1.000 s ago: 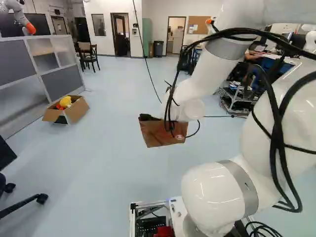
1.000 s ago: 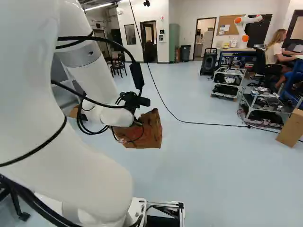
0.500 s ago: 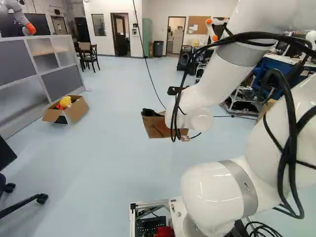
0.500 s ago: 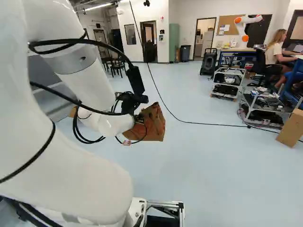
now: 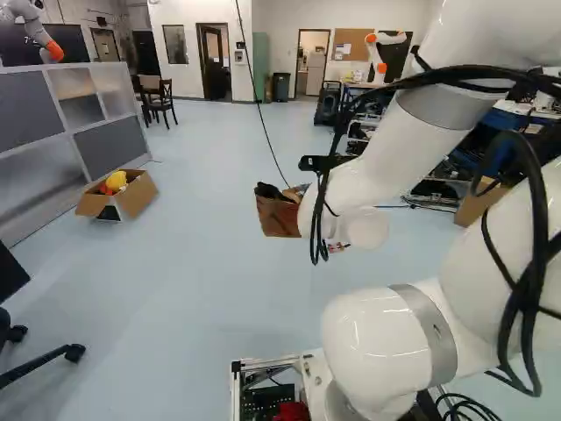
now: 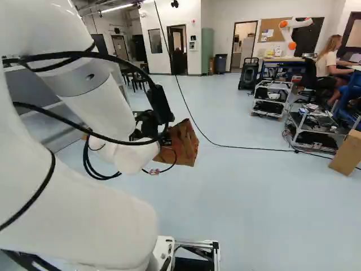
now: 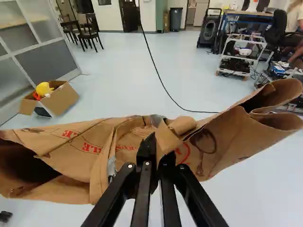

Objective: Pick up the grocery bag from the ground

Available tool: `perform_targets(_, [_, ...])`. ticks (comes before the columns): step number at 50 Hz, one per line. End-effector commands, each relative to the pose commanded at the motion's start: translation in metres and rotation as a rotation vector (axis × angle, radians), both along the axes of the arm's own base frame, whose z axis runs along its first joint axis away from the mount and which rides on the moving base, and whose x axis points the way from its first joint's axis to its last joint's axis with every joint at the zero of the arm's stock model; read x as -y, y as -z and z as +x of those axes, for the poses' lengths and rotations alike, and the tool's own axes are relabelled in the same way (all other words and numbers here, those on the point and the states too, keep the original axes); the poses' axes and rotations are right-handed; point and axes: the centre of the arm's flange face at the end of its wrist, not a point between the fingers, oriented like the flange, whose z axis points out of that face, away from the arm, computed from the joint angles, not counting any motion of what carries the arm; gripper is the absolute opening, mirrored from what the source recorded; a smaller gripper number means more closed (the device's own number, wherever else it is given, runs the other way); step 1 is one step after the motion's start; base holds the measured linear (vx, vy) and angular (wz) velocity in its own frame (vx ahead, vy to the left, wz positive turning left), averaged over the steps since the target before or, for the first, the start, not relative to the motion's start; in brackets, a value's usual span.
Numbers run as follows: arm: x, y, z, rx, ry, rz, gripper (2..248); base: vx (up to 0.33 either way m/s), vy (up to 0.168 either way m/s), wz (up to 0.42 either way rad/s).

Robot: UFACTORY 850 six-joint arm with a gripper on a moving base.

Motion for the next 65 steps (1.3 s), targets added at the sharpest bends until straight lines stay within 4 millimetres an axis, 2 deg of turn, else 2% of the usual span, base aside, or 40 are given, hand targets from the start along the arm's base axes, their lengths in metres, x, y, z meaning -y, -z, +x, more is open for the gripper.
perform_targets(24, [0.0016,-0.0015,-0.0077,0.051,-0.013,-0.030,21,0.000,0.000,0.000])
perform_targets(65, [0.0017,-0.0016,-0.0082,0.054,-0.014,-0.032,21,0.000,0.000,0.000])
